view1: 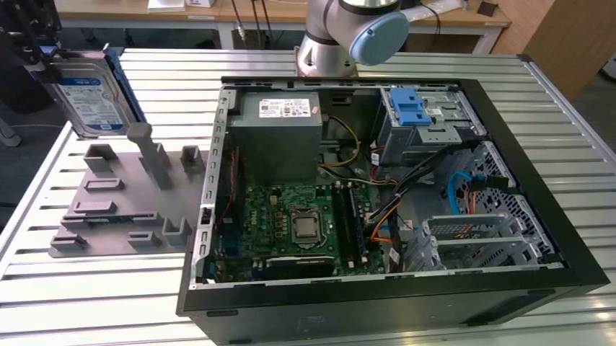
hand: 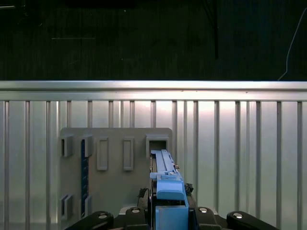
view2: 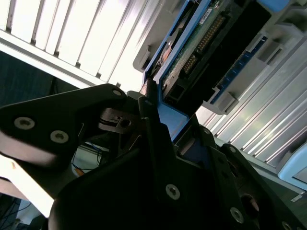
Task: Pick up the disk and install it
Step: 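Pick up the disk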
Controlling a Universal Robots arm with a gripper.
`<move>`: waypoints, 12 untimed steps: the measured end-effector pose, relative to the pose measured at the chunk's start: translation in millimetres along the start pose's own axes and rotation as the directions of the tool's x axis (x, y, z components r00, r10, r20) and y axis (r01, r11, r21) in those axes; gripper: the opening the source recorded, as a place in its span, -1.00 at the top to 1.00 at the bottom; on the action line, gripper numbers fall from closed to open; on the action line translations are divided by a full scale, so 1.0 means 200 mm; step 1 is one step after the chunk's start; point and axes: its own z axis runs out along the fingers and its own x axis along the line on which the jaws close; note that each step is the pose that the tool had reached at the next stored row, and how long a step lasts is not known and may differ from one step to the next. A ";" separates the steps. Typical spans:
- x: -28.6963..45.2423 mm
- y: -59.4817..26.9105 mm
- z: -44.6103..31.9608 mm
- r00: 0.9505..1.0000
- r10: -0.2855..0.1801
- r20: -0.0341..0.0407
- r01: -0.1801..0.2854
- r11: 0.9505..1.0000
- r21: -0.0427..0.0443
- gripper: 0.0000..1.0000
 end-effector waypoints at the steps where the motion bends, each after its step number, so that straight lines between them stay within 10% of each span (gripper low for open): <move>1: 0.000 0.000 -0.008 1.000 0.000 0.000 0.000 1.000 0.001 0.27; 12: 0.000 -0.001 -0.062 1.000 0.000 0.002 0.000 1.000 0.003 0.27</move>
